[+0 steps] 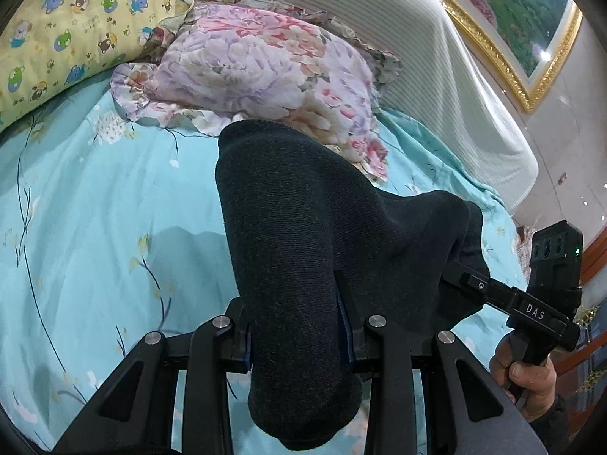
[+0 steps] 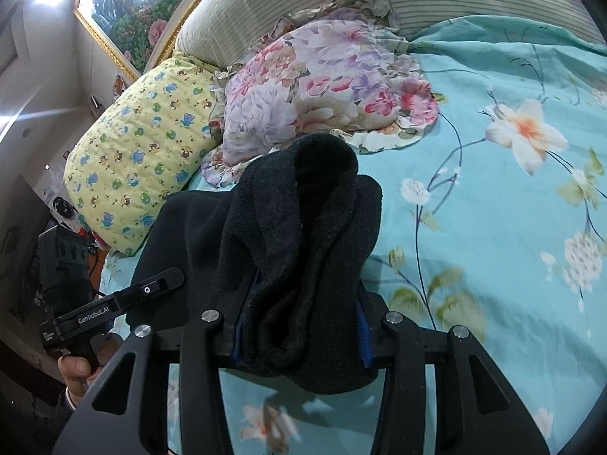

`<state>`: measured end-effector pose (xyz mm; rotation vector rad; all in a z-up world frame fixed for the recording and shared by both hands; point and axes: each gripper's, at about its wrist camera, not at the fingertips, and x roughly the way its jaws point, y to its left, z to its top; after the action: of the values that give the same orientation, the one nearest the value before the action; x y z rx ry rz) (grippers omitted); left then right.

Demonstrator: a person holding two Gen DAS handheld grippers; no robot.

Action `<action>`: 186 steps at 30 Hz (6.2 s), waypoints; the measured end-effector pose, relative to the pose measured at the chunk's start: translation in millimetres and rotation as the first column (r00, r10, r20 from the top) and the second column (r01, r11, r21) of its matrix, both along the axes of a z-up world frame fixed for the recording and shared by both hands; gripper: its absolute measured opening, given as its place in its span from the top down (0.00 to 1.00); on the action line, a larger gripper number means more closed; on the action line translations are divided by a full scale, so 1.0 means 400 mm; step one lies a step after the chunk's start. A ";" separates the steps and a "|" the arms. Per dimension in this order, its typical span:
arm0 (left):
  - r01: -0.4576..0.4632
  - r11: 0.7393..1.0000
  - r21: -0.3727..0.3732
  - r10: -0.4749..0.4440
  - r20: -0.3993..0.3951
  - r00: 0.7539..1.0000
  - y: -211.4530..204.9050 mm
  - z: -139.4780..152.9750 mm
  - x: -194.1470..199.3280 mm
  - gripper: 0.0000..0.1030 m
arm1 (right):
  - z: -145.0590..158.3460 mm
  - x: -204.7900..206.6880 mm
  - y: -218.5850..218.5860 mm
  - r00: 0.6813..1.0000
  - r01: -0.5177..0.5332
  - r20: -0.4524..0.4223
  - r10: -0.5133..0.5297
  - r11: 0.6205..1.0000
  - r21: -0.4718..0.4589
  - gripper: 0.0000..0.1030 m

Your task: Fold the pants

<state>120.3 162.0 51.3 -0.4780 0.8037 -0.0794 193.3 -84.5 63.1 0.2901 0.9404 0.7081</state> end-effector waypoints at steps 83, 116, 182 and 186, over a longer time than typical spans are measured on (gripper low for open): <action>-0.130 0.942 0.310 0.136 0.002 0.991 -0.085 -0.059 -0.174 0.20 | -0.034 -0.188 0.058 0.953 -0.044 0.284 0.109 0.973 -0.225 0.04; -0.140 0.911 0.387 0.155 -0.008 0.988 -0.109 -0.116 -0.151 0.20 | -0.095 -0.183 0.090 0.944 -0.023 0.310 0.113 0.960 -0.279 0.03; -0.157 0.902 0.402 0.152 0.045 0.987 -0.117 -0.085 -0.172 0.20 | -0.086 -0.184 0.081 0.938 0.007 0.336 0.083 0.966 -0.257 0.03; -0.160 0.903 0.399 0.153 0.049 0.987 -0.115 -0.079 -0.173 0.20 | -0.080 -0.184 0.077 0.938 0.013 0.337 0.075 0.968 -0.252 0.03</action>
<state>51.2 115.9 19.9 -0.1483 0.7382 0.2292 119.9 -53.6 31.0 -0.0737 0.6890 0.6349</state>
